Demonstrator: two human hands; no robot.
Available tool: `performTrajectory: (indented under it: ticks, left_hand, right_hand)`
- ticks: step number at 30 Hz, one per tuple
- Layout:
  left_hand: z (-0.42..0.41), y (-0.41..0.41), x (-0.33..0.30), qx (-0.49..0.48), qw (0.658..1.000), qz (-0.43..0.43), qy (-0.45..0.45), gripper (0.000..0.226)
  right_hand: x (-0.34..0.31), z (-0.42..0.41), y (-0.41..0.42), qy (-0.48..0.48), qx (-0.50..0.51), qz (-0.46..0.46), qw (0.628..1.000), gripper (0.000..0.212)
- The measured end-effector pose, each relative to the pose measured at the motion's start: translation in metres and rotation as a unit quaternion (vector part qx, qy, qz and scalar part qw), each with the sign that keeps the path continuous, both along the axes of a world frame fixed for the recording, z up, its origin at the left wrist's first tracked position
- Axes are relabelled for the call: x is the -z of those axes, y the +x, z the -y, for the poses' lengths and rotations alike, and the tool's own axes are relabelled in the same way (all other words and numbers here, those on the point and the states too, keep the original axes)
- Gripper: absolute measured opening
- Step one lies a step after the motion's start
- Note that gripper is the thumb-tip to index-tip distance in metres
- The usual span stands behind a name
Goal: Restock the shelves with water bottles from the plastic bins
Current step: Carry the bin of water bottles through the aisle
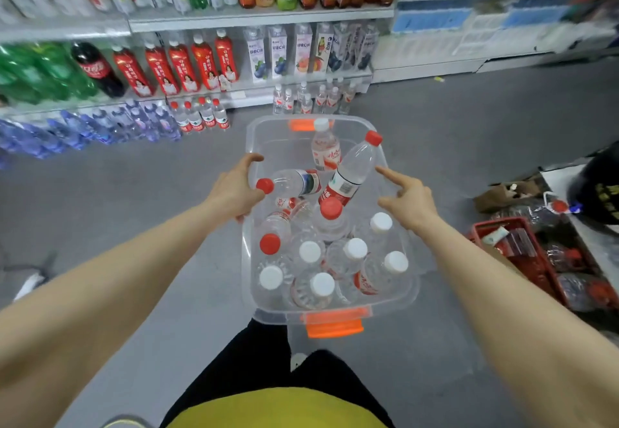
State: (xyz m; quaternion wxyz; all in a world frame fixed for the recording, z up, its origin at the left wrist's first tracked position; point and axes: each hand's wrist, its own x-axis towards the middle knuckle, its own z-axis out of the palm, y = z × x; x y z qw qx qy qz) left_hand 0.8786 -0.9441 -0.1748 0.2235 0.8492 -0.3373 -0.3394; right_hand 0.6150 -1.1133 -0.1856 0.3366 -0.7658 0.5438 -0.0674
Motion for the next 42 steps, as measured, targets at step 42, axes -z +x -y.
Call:
performTrajectory:
  ticks: [42]
  left_hand:
    - [0.821, 0.179, 0.255, 0.327, 0.94, 0.05, 0.077, 0.096]
  right_hand:
    - [0.239, 0.665, 0.128, 0.151, 0.18, -0.064, 0.97, 0.072]
